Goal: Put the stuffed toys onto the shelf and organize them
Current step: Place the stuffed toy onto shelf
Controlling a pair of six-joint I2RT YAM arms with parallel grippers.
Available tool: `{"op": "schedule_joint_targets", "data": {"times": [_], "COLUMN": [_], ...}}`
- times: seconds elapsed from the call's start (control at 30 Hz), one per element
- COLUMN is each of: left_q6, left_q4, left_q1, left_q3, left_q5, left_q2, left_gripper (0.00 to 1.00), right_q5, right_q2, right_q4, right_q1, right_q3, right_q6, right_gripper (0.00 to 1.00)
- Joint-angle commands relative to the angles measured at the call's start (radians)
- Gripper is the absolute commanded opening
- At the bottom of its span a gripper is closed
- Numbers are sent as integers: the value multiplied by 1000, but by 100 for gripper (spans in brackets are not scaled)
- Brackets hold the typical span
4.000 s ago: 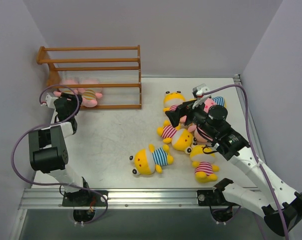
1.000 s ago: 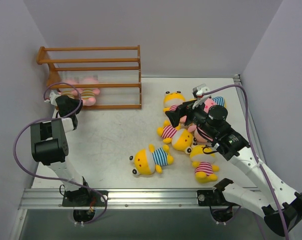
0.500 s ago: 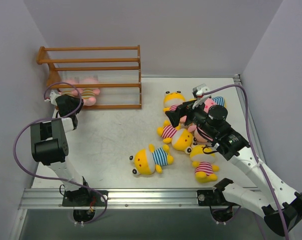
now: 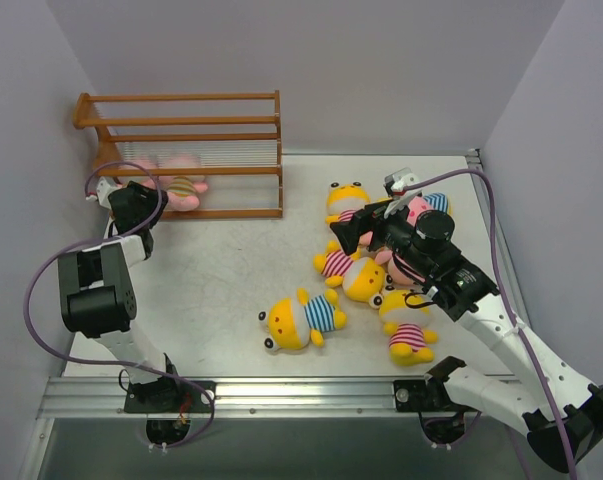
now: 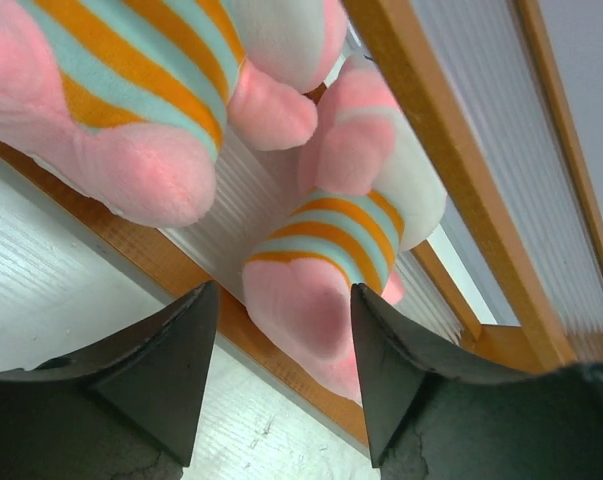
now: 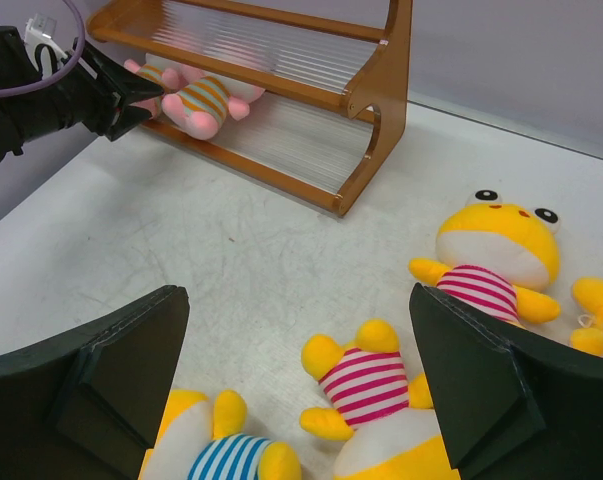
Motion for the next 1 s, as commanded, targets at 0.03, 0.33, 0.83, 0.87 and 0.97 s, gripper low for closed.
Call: {"op": "schedule_joint_targets", "data": {"times": [0.03, 0.33, 0.83, 0.87, 0.97], "left_q6": [17, 74, 389, 413, 518], "left_q4": [12, -42, -645, -671, -804], "left_q1": [-1, 1, -5, -4, -7], "left_q3": [25, 22, 91, 94, 120], "left_q5": [-9, 4, 38, 49, 98], "left_q2": [-68, -123, -590, -623, -722], "left_gripper": [66, 77, 94, 94, 94], "right_q5": [-5, 14, 296, 317, 362], "right_q2": [-4, 2, 147, 153, 183], "right_q4": [26, -6, -234, -250, -283], "right_q1": [8, 9, -29, -40, -82], "right_q3": [31, 54, 132, 133, 123], "right_q6": [-17, -13, 127, 154, 228], "right_gripper": [98, 98, 100, 100, 100]}}
